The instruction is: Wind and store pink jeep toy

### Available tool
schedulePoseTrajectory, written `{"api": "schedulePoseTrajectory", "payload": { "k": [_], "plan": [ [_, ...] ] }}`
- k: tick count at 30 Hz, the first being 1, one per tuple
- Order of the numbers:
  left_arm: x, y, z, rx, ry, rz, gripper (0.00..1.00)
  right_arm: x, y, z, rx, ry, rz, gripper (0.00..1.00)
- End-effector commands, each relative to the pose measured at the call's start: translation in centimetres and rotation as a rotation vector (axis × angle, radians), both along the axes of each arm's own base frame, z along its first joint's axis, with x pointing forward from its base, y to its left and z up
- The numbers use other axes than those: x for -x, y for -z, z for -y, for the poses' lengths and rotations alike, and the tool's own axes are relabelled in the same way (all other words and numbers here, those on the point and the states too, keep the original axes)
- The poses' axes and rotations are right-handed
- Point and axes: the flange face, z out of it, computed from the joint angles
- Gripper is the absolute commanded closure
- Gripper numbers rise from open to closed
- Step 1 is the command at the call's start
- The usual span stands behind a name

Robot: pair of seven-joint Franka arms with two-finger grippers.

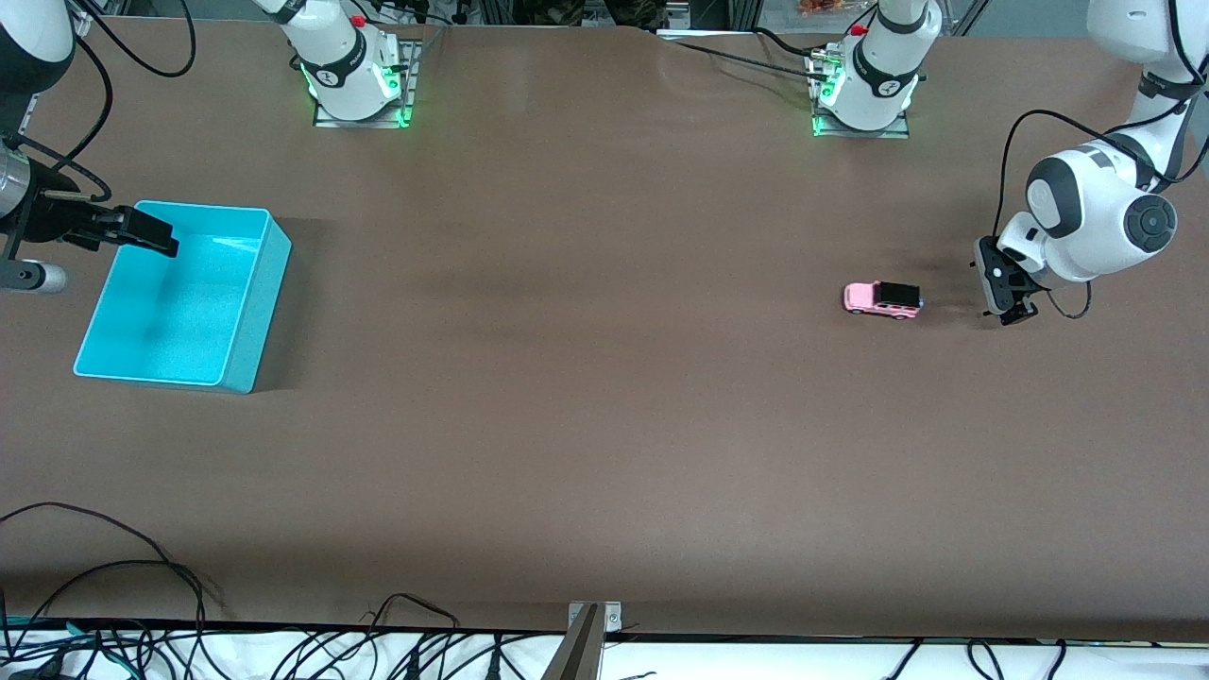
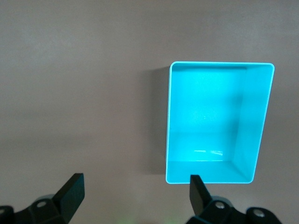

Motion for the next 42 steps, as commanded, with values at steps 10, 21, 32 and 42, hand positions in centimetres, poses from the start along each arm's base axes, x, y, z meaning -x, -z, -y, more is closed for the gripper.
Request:
{"api": "schedulePoseTrajectory", "payload": {
  "k": [10, 21, 32, 42],
  "plan": [
    [-0.6, -1.4, -0.4, 0.014, -0.038, 0.021, 0.00, -0.1, -0.5, 0.0, -0.015, 0.008, 0.004, 0.00],
    [-1.6, -4.6, 0.7, 0.001, -0.150, 0.087, 0.00, -0.1, -0.4, 0.0, -0.015, 0.008, 0.003, 0.00],
    [-2.3, -11.9, 0.6, 0.002, -0.151, 0.236, 0.00, -0.1, -0.5, 0.0, -0.015, 0.008, 0.004, 0.00],
    [-2.6, -17.6, 0.9, 0.002, -0.149, 0.353, 0.00, -0.1, -0.5, 0.0, -0.015, 0.008, 0.004, 0.00]
  ]
}}
